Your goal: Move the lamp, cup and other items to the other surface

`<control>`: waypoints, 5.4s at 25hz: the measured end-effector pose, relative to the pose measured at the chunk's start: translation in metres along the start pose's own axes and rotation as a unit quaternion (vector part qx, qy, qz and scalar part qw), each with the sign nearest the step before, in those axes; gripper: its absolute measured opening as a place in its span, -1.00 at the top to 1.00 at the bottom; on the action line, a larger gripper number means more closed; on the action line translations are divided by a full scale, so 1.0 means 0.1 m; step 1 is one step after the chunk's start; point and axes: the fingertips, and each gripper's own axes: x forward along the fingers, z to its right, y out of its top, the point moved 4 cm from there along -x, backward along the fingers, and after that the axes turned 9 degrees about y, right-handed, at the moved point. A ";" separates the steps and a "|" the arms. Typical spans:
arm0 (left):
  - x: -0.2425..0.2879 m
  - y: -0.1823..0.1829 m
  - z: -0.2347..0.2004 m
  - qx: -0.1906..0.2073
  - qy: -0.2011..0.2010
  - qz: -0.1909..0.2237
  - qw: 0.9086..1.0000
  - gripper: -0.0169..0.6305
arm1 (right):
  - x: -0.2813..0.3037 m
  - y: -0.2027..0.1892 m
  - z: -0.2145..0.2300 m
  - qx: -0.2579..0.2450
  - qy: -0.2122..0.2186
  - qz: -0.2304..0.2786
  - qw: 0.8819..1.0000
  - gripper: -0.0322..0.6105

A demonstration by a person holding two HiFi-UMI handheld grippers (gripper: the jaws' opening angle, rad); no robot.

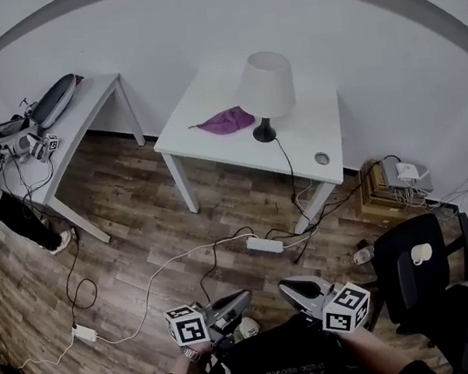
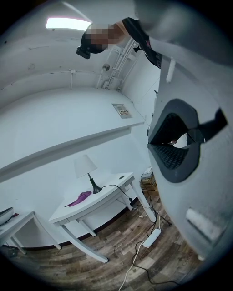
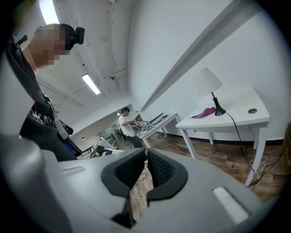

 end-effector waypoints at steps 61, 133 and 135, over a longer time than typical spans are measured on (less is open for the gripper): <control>-0.84 1.73 -1.27 -0.115 0.289 0.299 0.902 0.97 | 3.62 1.97 5.48 -0.087 -0.362 -0.166 0.913 -0.09; -1.01 1.29 -0.92 -0.051 0.131 0.188 0.972 0.97 | 2.21 1.69 1.36 -0.116 0.007 -0.008 0.993 0.64; -1.00 1.25 -0.89 -0.048 0.124 0.175 0.976 0.97 | 2.07 1.62 1.19 -0.126 0.009 -0.006 0.992 0.64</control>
